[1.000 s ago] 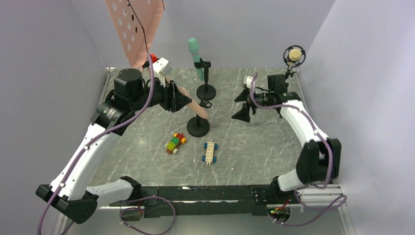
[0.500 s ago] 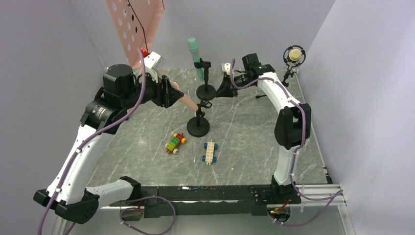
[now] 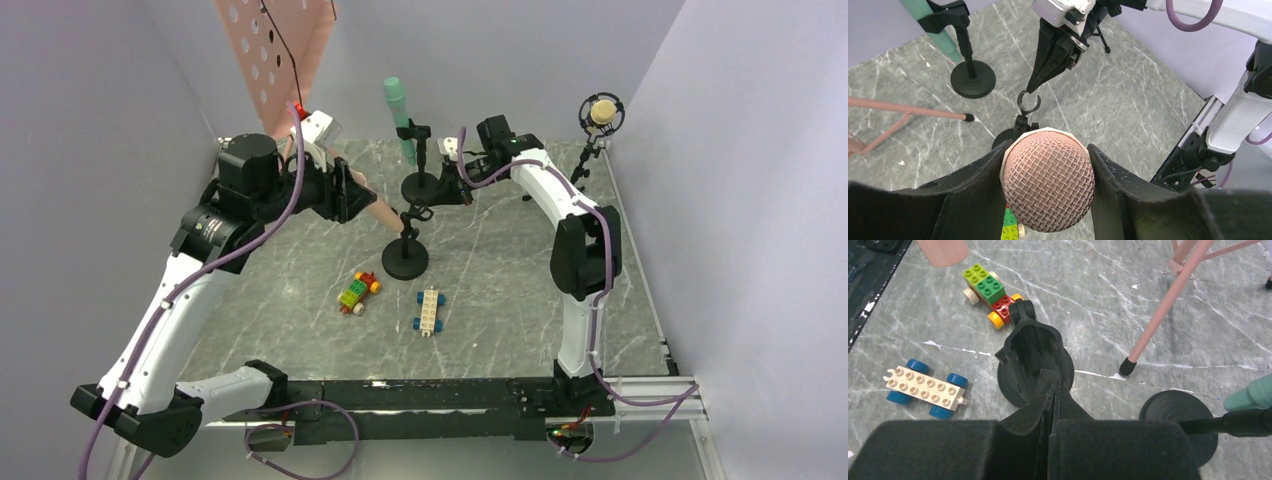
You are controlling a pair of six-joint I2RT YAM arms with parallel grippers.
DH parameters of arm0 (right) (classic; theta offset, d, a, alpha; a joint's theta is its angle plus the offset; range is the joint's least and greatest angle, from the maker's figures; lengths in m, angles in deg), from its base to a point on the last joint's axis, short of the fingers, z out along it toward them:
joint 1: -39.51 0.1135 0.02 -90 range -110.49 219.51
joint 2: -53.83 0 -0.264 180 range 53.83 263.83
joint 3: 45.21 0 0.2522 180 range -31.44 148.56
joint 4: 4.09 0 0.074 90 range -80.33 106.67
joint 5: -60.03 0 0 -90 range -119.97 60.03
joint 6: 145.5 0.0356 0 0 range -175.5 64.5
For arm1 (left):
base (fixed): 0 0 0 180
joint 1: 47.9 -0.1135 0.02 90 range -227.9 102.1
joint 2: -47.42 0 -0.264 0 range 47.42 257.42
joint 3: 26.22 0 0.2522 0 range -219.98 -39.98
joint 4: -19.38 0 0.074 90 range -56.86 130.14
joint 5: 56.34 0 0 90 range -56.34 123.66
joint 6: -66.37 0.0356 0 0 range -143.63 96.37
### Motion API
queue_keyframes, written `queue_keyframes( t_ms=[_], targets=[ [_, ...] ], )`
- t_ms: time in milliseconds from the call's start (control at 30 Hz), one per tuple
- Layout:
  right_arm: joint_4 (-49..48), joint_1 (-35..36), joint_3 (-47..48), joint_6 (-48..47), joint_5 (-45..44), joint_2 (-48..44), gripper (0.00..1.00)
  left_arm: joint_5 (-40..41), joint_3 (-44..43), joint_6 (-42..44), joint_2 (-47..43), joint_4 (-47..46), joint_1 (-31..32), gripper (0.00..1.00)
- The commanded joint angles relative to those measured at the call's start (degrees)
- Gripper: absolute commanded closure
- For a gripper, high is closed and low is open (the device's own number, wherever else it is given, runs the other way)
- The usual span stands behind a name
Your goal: Attach the microphones to the stand
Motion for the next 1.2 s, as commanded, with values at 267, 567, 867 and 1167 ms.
queue_keyframes(
  t_ms=[267, 567, 867, 1167],
  targets=[
    [11.5, 1.3, -0.8, -12.9, 4.2, -2.1, 0.97, -1.5, 3.4, -1.7, -3.3, -4.9, -0.2, 0.97],
    [6.5, 4.0, -5.4, -7.2, 3.5, -4.6, 0.96, -2.5, 0.9, -1.0, -1.2, -5.8, -0.3, 0.97],
    [4.0, 2.9, -7.0, -4.7, 1.9, -7.5, 0.87, -5.9, -1.3, -1.9, 2.9, -9.2, -0.3, 0.97],
    [1.6, 1.9, -8.1, -1.7, 2.6, -8.3, 0.85, -6.4, -3.4, -1.6, 5.2, -9.1, -0.3, 0.97]
  ],
)
